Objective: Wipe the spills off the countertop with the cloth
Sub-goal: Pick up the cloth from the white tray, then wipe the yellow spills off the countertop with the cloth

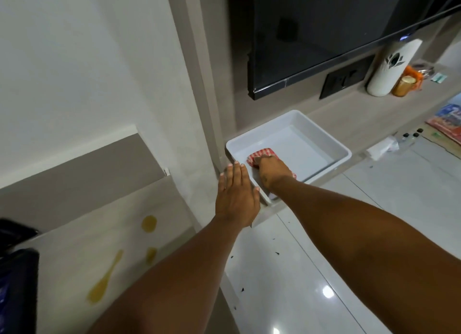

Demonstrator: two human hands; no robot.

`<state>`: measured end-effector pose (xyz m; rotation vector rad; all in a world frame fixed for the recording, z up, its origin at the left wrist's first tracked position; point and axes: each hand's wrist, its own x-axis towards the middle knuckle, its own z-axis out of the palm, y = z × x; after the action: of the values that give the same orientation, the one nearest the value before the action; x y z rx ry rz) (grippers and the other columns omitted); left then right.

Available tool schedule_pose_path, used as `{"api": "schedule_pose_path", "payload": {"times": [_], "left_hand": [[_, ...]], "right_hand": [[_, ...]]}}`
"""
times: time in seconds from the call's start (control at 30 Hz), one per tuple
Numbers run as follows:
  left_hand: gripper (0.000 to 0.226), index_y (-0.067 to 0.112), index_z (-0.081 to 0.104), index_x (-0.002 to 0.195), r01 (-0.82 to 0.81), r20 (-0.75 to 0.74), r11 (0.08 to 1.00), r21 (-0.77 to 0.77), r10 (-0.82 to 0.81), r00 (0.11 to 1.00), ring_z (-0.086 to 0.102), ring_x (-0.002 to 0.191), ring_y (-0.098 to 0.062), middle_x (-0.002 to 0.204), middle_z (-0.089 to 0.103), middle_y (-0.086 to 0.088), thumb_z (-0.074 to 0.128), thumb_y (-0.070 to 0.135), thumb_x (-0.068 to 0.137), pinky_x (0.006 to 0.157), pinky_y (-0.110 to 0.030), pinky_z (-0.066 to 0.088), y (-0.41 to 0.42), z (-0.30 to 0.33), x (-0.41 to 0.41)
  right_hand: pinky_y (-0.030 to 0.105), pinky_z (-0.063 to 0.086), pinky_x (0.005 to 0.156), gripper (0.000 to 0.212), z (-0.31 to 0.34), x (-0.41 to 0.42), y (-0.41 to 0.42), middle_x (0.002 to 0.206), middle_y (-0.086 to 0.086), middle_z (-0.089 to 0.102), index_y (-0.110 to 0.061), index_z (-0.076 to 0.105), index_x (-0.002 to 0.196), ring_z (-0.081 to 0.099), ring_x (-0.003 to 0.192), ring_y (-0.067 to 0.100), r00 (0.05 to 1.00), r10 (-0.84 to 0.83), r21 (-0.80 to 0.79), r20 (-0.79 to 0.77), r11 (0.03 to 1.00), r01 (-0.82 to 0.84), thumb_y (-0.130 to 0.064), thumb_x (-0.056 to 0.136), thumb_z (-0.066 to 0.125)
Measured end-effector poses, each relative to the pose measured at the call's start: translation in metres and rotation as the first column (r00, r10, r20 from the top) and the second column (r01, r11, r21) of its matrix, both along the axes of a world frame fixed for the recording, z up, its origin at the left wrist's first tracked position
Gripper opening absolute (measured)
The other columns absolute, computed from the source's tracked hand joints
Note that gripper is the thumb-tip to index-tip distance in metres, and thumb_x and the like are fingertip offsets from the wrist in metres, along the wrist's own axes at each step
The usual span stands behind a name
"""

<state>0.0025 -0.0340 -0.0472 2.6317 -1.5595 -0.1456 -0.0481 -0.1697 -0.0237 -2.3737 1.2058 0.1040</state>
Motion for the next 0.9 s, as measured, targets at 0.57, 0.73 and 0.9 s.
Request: {"api": "schedule_pose_path", "payload": {"times": [0.57, 0.73, 0.9], "left_hand": [[0.068, 0.000, 0.046, 0.151, -0.079, -0.021, 0.990, -0.121, 0.077, 0.997, 0.038, 0.150, -0.036, 0.160, 0.044, -0.019, 0.030, 0.035, 0.094, 0.123, -0.057, 0.028, 0.237, 0.059, -0.041], [0.074, 0.002, 0.034, 0.157, -0.129, -0.073, 0.992, 0.009, 0.129, 0.989, 0.029, 0.154, -0.039, 0.164, 0.035, -0.021, 0.029, 0.043, 0.095, 0.125, -0.059, 0.022, 0.365, 0.023, -0.062], [0.079, -0.003, 0.036, 0.155, -0.223, -0.071, 0.968, 0.114, 0.232, 0.970, 0.033, 0.152, -0.040, 0.163, 0.036, -0.024, 0.034, 0.051, 0.097, 0.128, -0.052, 0.014, 0.464, -0.023, -0.059]], "right_hand": [[0.048, 0.031, 0.117, 0.057, 0.044, -0.070, 0.284, 0.164, 0.000, 0.024, -0.032, 0.032, 0.153, 0.016, 0.152, 0.022, 0.960, 0.191, -0.048, 0.206, 0.982, -0.185, -0.022, 0.099, 0.049], [0.039, 0.021, 0.120, 0.052, 0.022, -0.104, 0.377, 0.165, -0.003, 0.019, -0.034, 0.030, 0.154, 0.019, 0.151, 0.023, 0.976, 0.144, 0.079, 0.165, 0.984, -0.158, -0.018, 0.105, 0.040], [0.039, 0.018, 0.121, 0.066, -0.005, -0.123, 0.398, 0.164, 0.004, 0.025, -0.023, 0.029, 0.155, 0.021, 0.150, 0.026, 0.977, 0.215, -0.043, -0.006, 0.976, -0.215, -0.012, 0.095, 0.053]]}}
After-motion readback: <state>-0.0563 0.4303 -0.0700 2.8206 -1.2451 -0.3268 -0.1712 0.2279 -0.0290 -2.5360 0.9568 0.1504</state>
